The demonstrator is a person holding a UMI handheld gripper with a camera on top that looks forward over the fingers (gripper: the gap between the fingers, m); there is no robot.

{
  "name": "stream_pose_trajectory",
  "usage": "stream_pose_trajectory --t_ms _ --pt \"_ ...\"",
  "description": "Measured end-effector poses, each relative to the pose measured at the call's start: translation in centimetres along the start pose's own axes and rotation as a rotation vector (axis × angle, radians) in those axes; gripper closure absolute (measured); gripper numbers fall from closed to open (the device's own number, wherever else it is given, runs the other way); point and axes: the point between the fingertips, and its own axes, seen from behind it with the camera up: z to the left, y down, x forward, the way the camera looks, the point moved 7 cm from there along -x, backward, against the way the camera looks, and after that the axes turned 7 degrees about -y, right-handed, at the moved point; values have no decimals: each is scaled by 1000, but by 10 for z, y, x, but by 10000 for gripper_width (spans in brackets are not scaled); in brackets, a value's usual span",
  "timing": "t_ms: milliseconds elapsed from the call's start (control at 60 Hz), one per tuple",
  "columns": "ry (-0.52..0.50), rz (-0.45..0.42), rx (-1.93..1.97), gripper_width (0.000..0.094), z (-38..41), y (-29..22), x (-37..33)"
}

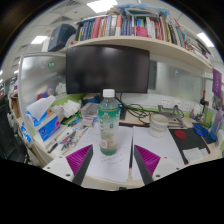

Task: Pour water

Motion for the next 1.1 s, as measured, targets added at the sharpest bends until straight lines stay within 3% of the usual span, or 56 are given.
stream_pose_trajectory --t_ms 250,300,383,567,650,800,950,1100 --pt "126 -66 24 90 1 -19 108" --pt "123 -84 30 162 1 -20 120" --pt "129 -114 8 362 0 -22 131" --pt "121 -140 -5 471 -2 -26 139" --pt "105 -135 -15 625 -2 -25 141" --pt "93 -130 19 634 -7 -32 150" --pt "24 -150 304 635 -19 -66 153" --pt "-142 -177 759 636 -48 -114 153"
